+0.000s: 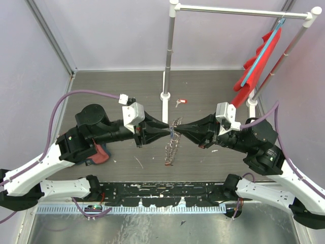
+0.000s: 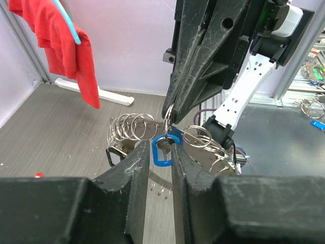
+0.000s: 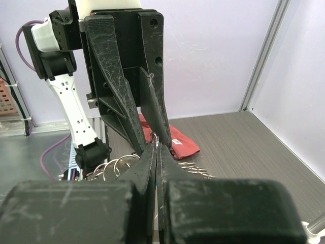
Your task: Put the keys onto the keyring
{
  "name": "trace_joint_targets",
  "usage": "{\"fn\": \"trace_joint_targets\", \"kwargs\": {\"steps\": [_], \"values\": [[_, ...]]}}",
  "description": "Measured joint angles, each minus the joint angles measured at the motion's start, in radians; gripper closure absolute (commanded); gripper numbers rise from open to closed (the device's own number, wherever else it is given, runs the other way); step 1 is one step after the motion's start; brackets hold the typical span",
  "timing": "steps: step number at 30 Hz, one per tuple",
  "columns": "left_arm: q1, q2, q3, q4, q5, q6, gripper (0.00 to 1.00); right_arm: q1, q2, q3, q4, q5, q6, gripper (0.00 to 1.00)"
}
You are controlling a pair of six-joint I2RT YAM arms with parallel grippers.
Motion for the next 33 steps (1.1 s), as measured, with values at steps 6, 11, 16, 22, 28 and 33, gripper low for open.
{"fn": "trace_joint_targets", "kwargs": {"steps": [6, 11, 16, 22, 28, 33], "values": [[0.000, 0.000, 0.000, 0.020, 0.007, 0.000, 0.69, 0.000, 0.000, 0.000, 0.000, 0.000, 0.000, 0.99], [0.000, 0.000, 0.000, 0.027, 0.017, 0.000, 0.76, 0.000, 0.001, -0.001, -0.001, 0.000, 0.000, 0.99], [0.000, 0.000, 0.000, 0.027, 0.019, -0.004, 0.89, 0.000, 0.001, -0.001, -0.003, 0.000, 0.000, 0.99], [0.000, 0.000, 0.000, 0.027, 0.018, -0.008, 1.00, 0.000, 0.000, -0.001, -0.005, 0.000, 0.000, 0.99], [0.000, 0.000, 0.000, 0.026, 0.014, -0.007, 1.00, 0.000, 0.000, -0.001, -0.006, 0.000, 0.000, 0.99], [0.000, 0.000, 0.000, 0.026, 0.014, -0.007, 1.00, 0.000, -0.010, -0.004, -0.005, 0.000, 0.000, 0.99]]}}
